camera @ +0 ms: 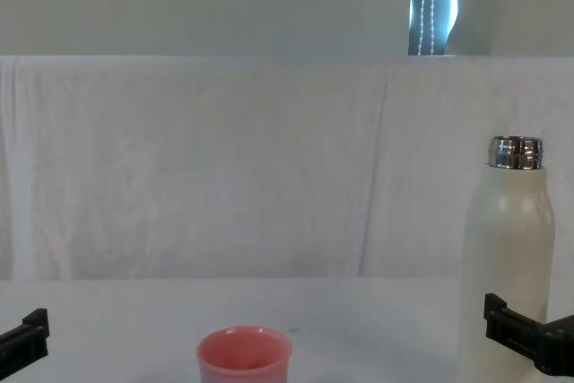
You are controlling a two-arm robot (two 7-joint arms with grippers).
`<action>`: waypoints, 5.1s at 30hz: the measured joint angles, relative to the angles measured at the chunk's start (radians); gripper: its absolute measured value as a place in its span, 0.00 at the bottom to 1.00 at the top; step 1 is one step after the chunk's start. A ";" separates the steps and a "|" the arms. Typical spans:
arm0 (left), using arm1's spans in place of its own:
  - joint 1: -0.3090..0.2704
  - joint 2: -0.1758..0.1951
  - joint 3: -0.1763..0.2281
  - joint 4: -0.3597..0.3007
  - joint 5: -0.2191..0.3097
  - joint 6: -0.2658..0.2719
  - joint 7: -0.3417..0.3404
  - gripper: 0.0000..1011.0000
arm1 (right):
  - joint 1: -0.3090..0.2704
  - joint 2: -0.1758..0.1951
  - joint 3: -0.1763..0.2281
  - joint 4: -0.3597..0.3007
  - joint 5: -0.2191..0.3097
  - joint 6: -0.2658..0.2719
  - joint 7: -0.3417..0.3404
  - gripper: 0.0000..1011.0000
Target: Grasp the thermos with one hand and pour water into the cup lid.
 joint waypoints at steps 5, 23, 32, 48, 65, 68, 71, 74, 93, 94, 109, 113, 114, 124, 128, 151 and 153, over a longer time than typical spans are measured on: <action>0.000 0.000 0.000 0.000 0.000 0.000 0.000 0.99 | 0.015 -0.012 0.008 0.019 -0.011 -0.002 0.009 0.99; 0.000 0.000 0.000 0.000 0.000 0.000 0.000 0.99 | 0.074 -0.041 0.024 0.084 -0.031 -0.007 0.031 0.99; 0.000 0.000 0.000 0.000 0.000 0.000 0.000 0.99 | 0.102 -0.053 0.031 0.112 -0.022 -0.010 0.037 0.99; 0.000 0.000 0.000 0.000 0.000 0.000 0.000 0.99 | 0.143 -0.063 0.039 0.151 -0.006 -0.010 0.043 0.99; 0.000 0.000 0.000 0.000 0.000 0.000 0.000 0.99 | 0.184 -0.068 0.042 0.189 0.007 -0.006 0.047 0.99; 0.000 0.000 0.000 0.000 0.000 0.000 0.000 0.99 | 0.184 -0.068 0.042 0.189 0.007 -0.006 0.047 0.99; 0.000 0.000 0.000 0.000 0.000 0.000 0.000 0.99 | 0.183 -0.068 0.042 0.189 0.007 -0.006 0.047 0.99; 0.000 0.000 0.000 0.000 0.000 0.000 0.000 0.99 | 0.183 -0.068 0.042 0.189 0.007 -0.006 0.047 0.99; 0.000 0.000 0.000 0.000 0.000 0.000 0.000 0.99 | 0.182 -0.068 0.042 0.187 0.006 -0.007 0.047 0.94; 0.000 0.000 0.000 0.000 0.000 0.000 0.000 0.99 | 0.182 -0.068 0.042 0.187 0.006 -0.007 0.047 0.94; 0.000 0.000 0.000 0.000 0.000 0.000 0.000 0.99 | 0.182 -0.068 0.042 0.186 0.005 -0.007 0.047 0.94; 0.000 0.000 0.000 0.000 0.000 0.000 0.000 0.99 | 0.182 -0.068 0.042 0.186 0.005 -0.007 0.047 0.94; 0.000 0.000 0.000 0.000 0.000 0.000 0.000 0.99 | 0.182 -0.067 0.041 0.185 0.005 -0.006 0.047 0.94; 0.000 0.000 0.000 0.000 0.000 0.000 0.000 0.99 | 0.202 -0.041 0.020 0.165 -0.026 -0.016 0.061 0.94; 0.000 0.000 0.000 0.000 0.000 0.000 0.000 0.99 | 0.211 -0.025 0.006 0.154 -0.050 -0.021 0.067 0.94; 0.000 0.000 0.000 0.000 0.000 0.000 0.000 0.99 | 0.258 0.059 -0.060 0.081 -0.257 0.026 0.058 0.94; 0.000 0.000 0.000 0.000 0.000 0.000 0.000 0.99 | 0.261 0.065 -0.067 0.073 -0.277 0.039 0.058 0.94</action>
